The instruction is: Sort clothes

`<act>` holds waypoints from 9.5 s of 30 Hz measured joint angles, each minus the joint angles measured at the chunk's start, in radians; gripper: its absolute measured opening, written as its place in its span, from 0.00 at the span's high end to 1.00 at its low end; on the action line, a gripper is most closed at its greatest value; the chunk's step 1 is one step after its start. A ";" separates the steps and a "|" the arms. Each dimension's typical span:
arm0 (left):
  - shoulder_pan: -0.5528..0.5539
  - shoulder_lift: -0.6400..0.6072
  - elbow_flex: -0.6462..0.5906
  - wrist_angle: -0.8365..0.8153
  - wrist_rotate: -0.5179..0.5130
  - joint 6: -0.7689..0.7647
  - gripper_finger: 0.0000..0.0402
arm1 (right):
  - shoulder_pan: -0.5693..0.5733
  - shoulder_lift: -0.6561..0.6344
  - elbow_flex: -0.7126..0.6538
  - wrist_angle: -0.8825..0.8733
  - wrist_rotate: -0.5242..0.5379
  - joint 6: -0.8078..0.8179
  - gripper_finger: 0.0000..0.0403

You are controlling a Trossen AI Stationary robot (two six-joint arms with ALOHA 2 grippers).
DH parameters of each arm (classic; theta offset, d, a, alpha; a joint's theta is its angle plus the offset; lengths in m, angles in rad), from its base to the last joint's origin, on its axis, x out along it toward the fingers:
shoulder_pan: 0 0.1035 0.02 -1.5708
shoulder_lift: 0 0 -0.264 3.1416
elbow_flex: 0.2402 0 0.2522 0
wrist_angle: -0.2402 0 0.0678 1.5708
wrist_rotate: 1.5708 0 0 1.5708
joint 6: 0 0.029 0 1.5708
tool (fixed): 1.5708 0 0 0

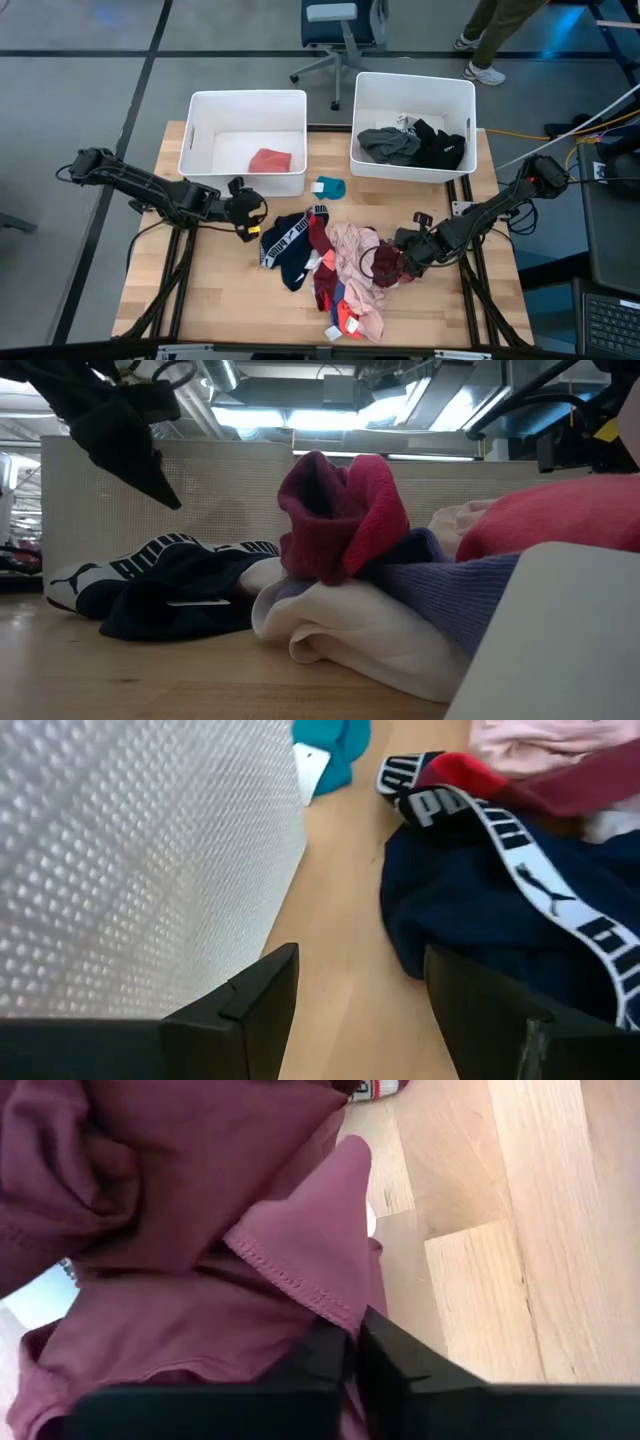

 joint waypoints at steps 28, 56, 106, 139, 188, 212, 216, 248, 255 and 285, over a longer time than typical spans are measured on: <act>-0.097 -0.220 0.158 0.006 -0.001 0.174 0.48 | -0.183 -0.003 0.499 0.066 0.323 -0.670 0.97; -0.065 -0.417 0.158 0.011 -0.107 0.271 0.48 | -0.728 0.146 0.507 1.578 -0.131 -1.257 0.97; -0.065 -0.417 0.158 -0.046 -0.107 0.243 0.48 | -0.678 0.565 1.255 0.295 0.115 -1.170 0.33; -0.068 -0.395 0.076 -0.036 -0.106 0.112 0.48 | -0.197 0.484 1.127 -0.650 0.030 -0.540 0.34; -0.067 -0.395 0.076 -0.016 -0.106 0.111 0.48 | -0.044 0.481 0.577 -0.341 -0.150 -0.311 0.95; -0.067 -0.395 0.077 -0.016 -0.106 0.112 0.48 | -0.076 0.481 1.164 -0.689 0.272 -0.547 0.99; -0.067 -0.395 0.077 -0.016 -0.106 0.112 0.48 | -0.114 0.481 1.248 -0.681 0.389 -0.625 0.99; -0.067 -0.395 0.077 -0.016 -0.106 0.119 0.48 | -0.659 0.491 1.427 0.499 0.085 -1.368 0.97; -0.067 -0.396 0.078 -0.017 -0.106 0.123 0.48 | -0.780 0.577 1.427 0.537 0.033 -1.238 0.97; -0.067 -0.396 0.078 -0.017 -0.106 0.115 0.48 | -0.694 0.707 1.567 0.062 0.167 -1.158 0.28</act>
